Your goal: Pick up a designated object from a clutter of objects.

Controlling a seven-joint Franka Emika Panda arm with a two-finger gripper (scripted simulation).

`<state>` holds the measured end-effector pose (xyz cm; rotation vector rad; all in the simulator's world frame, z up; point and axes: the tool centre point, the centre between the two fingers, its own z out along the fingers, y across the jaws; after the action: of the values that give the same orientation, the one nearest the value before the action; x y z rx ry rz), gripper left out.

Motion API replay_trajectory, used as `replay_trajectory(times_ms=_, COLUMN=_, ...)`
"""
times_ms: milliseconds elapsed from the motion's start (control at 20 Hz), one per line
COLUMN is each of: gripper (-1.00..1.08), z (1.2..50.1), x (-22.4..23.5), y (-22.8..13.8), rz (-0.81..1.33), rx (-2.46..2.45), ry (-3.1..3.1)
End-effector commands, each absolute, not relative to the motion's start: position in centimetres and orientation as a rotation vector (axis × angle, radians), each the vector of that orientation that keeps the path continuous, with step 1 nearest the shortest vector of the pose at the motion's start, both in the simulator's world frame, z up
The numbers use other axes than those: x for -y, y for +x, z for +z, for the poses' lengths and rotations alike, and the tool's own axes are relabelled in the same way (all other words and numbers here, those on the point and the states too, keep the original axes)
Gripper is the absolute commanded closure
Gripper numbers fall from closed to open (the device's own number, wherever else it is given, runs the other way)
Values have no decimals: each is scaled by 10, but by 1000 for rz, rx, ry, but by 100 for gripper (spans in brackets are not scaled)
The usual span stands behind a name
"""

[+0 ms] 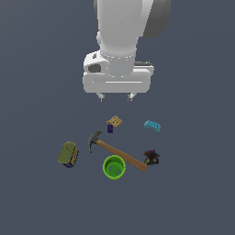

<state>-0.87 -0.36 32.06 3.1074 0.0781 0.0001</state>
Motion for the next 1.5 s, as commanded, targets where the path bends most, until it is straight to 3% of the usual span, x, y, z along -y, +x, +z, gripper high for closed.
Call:
replay_trajectory(times_ms=0, gripper=-92, z=321, x=4, y=-9, rz=0, rx=-76, ry=3107)
replay_trajectory(times_ms=1450, gripper=-92, z=261, x=-43, y=37, rz=6, rx=599, ry=3070)
